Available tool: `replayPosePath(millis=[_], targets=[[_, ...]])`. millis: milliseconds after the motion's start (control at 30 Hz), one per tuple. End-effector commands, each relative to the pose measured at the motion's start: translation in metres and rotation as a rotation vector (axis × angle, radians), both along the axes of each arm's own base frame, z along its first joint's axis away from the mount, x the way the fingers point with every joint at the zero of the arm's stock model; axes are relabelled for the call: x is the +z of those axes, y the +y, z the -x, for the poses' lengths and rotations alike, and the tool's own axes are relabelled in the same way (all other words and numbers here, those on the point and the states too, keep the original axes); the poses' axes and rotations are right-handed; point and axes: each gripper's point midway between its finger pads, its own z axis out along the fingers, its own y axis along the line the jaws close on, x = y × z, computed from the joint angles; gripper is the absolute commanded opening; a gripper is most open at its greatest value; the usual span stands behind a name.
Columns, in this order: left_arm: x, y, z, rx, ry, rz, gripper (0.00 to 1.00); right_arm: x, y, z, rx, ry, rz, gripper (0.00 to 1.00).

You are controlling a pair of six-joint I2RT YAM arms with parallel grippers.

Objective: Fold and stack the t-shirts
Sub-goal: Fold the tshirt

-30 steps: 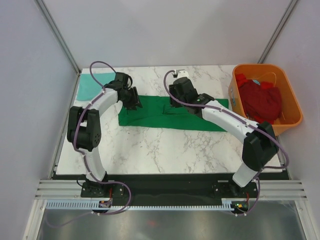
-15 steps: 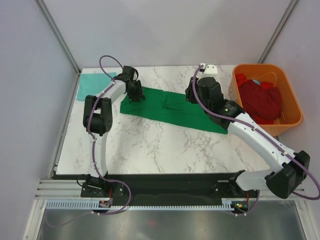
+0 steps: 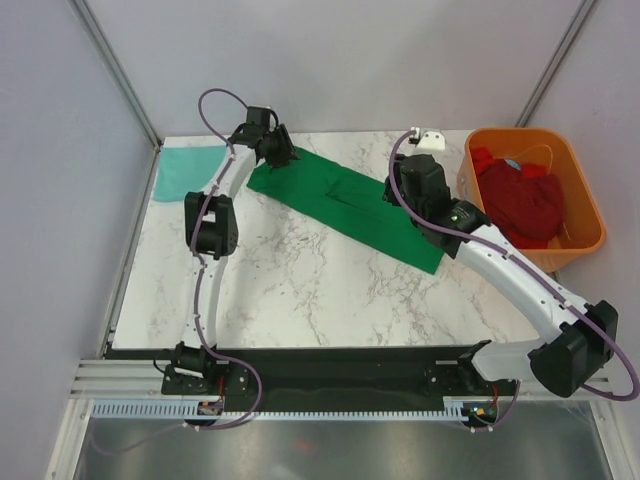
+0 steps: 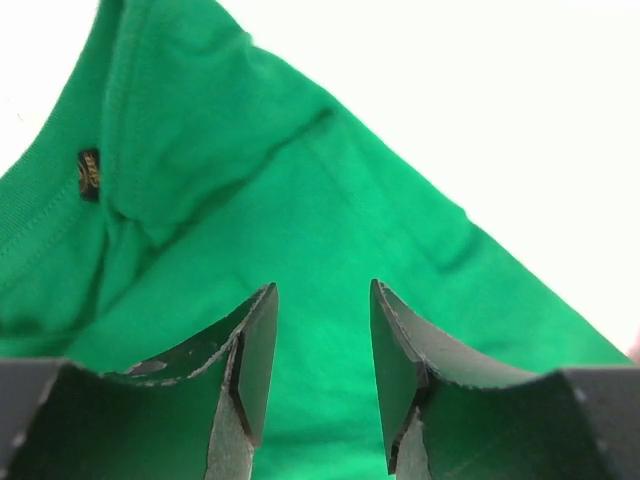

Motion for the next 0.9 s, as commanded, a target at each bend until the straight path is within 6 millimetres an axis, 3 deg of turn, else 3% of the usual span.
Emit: replayPosePath(millis=[0, 33, 67, 100, 133, 167, 200, 233, 267, 333, 367, 400, 433, 467, 533, 567, 700, 833, 867], targets=[[0.122, -0.030, 0.021, -0.075, -0.160, 0.121, 0.50, 0.028, -0.010, 0.013, -0.020, -0.076, -0.071, 0.43], [0.131, -0.036, 0.030, -0.096, -0.169, 0.115, 0.50, 0.031, -0.013, 0.018, -0.030, -0.085, -0.093, 0.43], [0.119, -0.041, 0.044, -0.113, -0.131, 0.103, 0.50, 0.026, -0.018, 0.024, -0.038, -0.082, -0.094, 0.43], [0.148, -0.057, 0.062, -0.150, -0.172, 0.109, 0.50, 0.037, -0.029, 0.032, -0.066, -0.115, -0.116, 0.43], [0.149, -0.065, 0.074, -0.178, -0.169, 0.100, 0.50, 0.040, -0.033, 0.037, -0.080, -0.124, -0.141, 0.42], [0.137, -0.071, 0.091, -0.201, -0.129, 0.096, 0.50, 0.036, -0.038, 0.043, -0.090, -0.118, -0.142, 0.43], [0.153, -0.088, 0.110, -0.240, -0.146, 0.113, 0.50, 0.047, -0.043, 0.052, -0.091, -0.145, -0.173, 0.42], [0.152, -0.097, 0.122, -0.261, -0.135, 0.123, 0.49, 0.050, -0.045, 0.056, -0.089, -0.153, -0.189, 0.42], [0.132, -0.105, 0.140, -0.283, -0.083, 0.116, 0.48, 0.050, -0.046, 0.061, -0.085, -0.155, -0.202, 0.42], [0.130, -0.134, 0.171, -0.341, -0.079, 0.121, 0.46, 0.062, -0.053, 0.072, -0.087, -0.183, -0.230, 0.41], [0.109, -0.140, 0.188, -0.359, -0.030, 0.109, 0.46, 0.064, -0.057, 0.075, -0.092, -0.188, -0.233, 0.40], [0.101, -0.158, 0.206, -0.376, -0.004, 0.114, 0.45, 0.067, -0.062, 0.082, -0.094, -0.196, -0.237, 0.39], [0.102, -0.171, 0.212, -0.393, -0.027, 0.141, 0.43, 0.070, -0.064, 0.085, -0.095, -0.203, -0.241, 0.38], [0.082, -0.180, 0.229, -0.417, 0.019, 0.153, 0.42, 0.073, -0.068, 0.091, -0.094, -0.214, -0.246, 0.37], [0.065, -0.214, 0.254, -0.473, 0.056, 0.181, 0.40, 0.076, -0.071, 0.096, -0.086, -0.223, -0.250, 0.36], [0.065, -0.236, 0.270, -0.522, 0.057, 0.187, 0.40, 0.077, -0.074, 0.100, -0.087, -0.229, -0.253, 0.36], [0.048, -0.280, 0.297, -0.622, 0.083, 0.191, 0.40, 0.080, -0.080, 0.108, -0.088, -0.242, -0.249, 0.36], [0.032, -0.300, 0.308, -0.644, 0.098, 0.180, 0.40, 0.076, -0.083, 0.112, -0.090, -0.236, -0.250, 0.36], [0.019, -0.303, 0.309, -0.641, 0.116, 0.171, 0.39, 0.076, -0.084, 0.113, -0.090, -0.239, -0.254, 0.36]])
